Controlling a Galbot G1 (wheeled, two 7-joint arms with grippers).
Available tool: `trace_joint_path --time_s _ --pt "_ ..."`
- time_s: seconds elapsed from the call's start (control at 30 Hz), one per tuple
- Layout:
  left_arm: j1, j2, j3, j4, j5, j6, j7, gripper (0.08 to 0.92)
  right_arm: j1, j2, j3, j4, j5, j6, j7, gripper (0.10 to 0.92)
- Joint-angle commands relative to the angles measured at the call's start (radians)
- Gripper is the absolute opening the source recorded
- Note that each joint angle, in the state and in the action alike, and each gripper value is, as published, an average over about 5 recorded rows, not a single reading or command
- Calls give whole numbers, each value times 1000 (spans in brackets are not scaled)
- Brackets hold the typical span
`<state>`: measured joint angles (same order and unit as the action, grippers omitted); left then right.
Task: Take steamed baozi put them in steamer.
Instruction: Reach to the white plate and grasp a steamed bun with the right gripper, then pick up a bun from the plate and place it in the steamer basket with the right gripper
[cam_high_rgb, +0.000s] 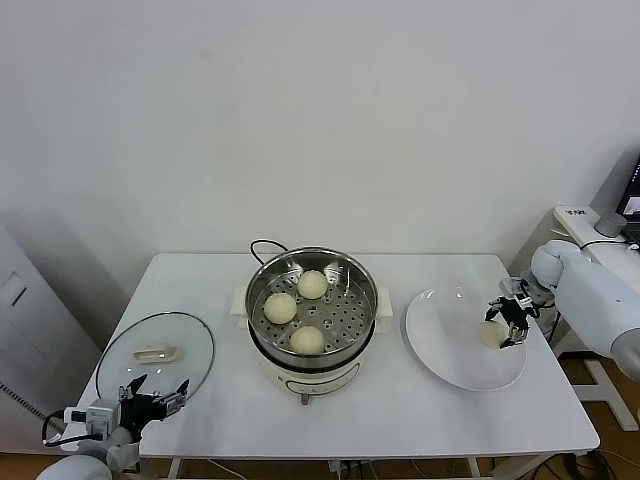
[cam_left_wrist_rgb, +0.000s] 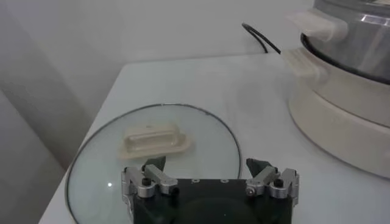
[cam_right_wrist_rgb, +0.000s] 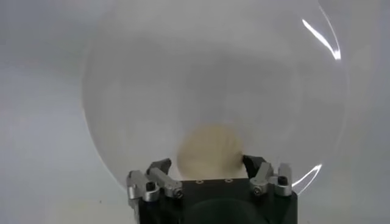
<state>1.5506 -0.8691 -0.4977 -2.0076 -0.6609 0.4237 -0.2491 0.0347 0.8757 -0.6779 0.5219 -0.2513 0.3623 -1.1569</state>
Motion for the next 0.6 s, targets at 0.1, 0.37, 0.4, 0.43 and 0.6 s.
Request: trace_joint_path --time_s 0.1,0.37,0.4,0.43,0.6 --pt "2 -3 2 -6 3 2 0 823 -16 27 88 -54 -32 -1 11 557" --pt "9 -7 -1 -10 5 3 -1 823 -2 12 30 -10 54 -28 -29 500" --pt "10 -8 -2 -11 7 4 -2 823 9 2 3 11 79 -37 -33 498" --pt "10 -9 -2 -12 8 5 -2 823 22 -8 -26 32 106 -47 -36 496" --pt "12 -16 -4 -18 16 9 -5 823 176 -107 -292 229 336 -152 -39 492"
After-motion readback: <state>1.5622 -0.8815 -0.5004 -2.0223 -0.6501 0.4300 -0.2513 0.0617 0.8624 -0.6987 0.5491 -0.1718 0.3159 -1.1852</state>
